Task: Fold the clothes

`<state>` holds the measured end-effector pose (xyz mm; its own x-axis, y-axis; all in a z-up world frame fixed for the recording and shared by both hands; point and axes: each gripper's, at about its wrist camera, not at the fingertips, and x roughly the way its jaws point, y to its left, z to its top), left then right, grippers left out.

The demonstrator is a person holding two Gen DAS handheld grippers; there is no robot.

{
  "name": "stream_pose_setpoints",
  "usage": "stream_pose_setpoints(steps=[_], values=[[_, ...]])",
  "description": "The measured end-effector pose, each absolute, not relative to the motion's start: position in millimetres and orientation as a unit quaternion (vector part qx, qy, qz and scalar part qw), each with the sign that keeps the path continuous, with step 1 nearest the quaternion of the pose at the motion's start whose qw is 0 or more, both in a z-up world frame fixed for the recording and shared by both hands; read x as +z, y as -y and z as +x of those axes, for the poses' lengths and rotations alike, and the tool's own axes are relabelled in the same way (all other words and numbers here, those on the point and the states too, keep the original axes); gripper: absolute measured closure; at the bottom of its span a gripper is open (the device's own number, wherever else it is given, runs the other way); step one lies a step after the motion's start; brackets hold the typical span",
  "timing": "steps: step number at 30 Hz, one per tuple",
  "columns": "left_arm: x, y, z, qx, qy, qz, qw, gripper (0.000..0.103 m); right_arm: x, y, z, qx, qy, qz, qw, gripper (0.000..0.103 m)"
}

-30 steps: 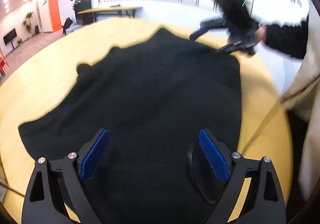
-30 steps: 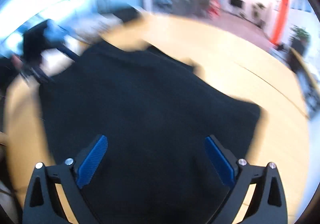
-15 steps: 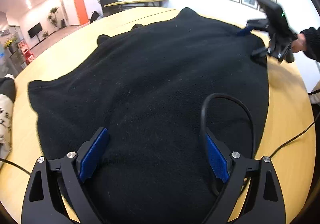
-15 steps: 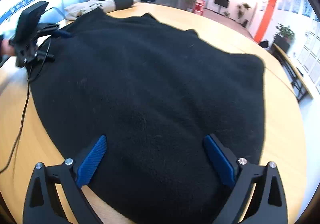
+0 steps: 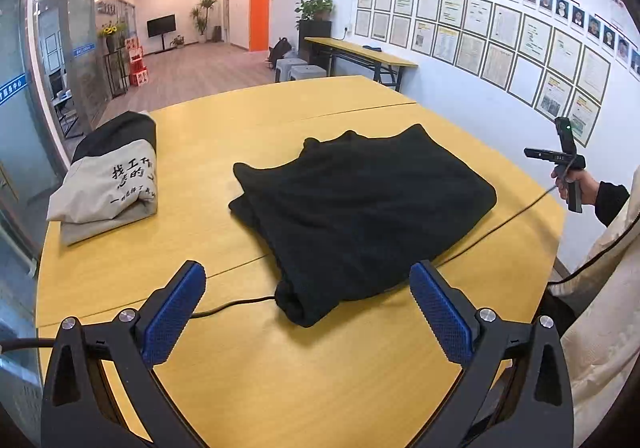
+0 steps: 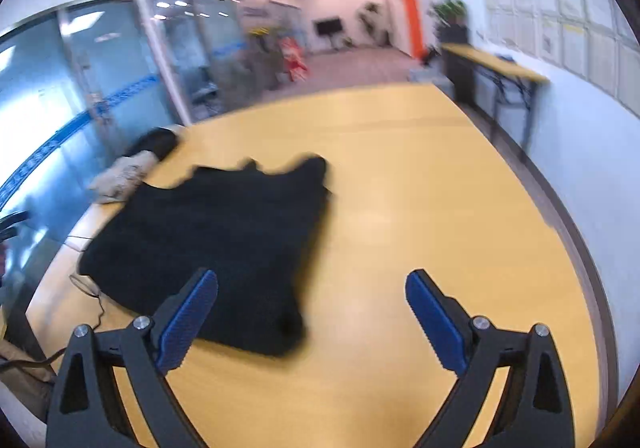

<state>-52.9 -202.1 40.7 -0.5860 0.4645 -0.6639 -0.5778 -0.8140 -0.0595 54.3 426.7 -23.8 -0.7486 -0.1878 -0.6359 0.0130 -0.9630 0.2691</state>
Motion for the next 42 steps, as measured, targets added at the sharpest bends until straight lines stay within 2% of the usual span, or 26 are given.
stream_pose_setpoints(steps=[3, 6, 8, 10, 14, 17, 20, 24, 27, 32, 37, 42], values=[[27, 180, -57, 0.878, -0.123, -0.345, 0.309, 0.001, -48, -417, 44, -0.914, 0.186, 0.351, 0.083, 0.005], [17, 166, -57, 0.86, -0.184, -0.359, 0.313, 0.01, -52, -405, 42, -0.913, 0.183, 0.351, 0.095, 0.006], [30, 187, -47, 0.858, -0.181, -0.371, 0.306, 0.012, -52, -397, 42, -0.914, 0.174, 0.351, 0.101, 0.006], [47, 216, -41, 0.873, -0.139, -0.368, 0.289, 0.012, -53, -389, 42, -0.915, 0.166, 0.351, 0.107, 0.006], [86, 289, -16, 0.92, -0.031, -0.333, 0.207, 0.012, -48, -419, 55, -0.919, 0.174, 0.35, 0.062, 0.006], [102, 318, 8, 0.936, -0.021, -0.316, 0.151, 0.009, -47, -427, 56, -0.919, 0.18, 0.348, 0.051, 0.006], [98, 321, 14, 0.938, -0.027, -0.316, 0.142, 0.005, -46, -431, 56, -0.919, 0.184, 0.346, 0.044, 0.006], [61, 278, -9, 0.92, -0.05, -0.338, 0.193, 0.005, -56, -413, 45, -0.912, 0.182, 0.362, 0.066, 0.006], [21, 220, -43, 0.891, -0.109, -0.355, 0.262, 0.005, -76, -387, 28, -0.902, 0.176, 0.384, 0.093, 0.006], [-35, 121, -93, 0.841, -0.221, -0.344, 0.353, 0.007, -116, -373, 9, -0.873, 0.243, 0.414, 0.09, 0.007], [-57, 53, -129, 0.797, -0.274, -0.321, 0.432, 0.007, -142, -362, -3, -0.858, 0.291, 0.414, 0.086, 0.007], [-97, 7, -153, 0.747, -0.347, -0.344, 0.451, 0.01, -161, -353, -16, -0.853, 0.303, 0.42, 0.065, 0.008]])
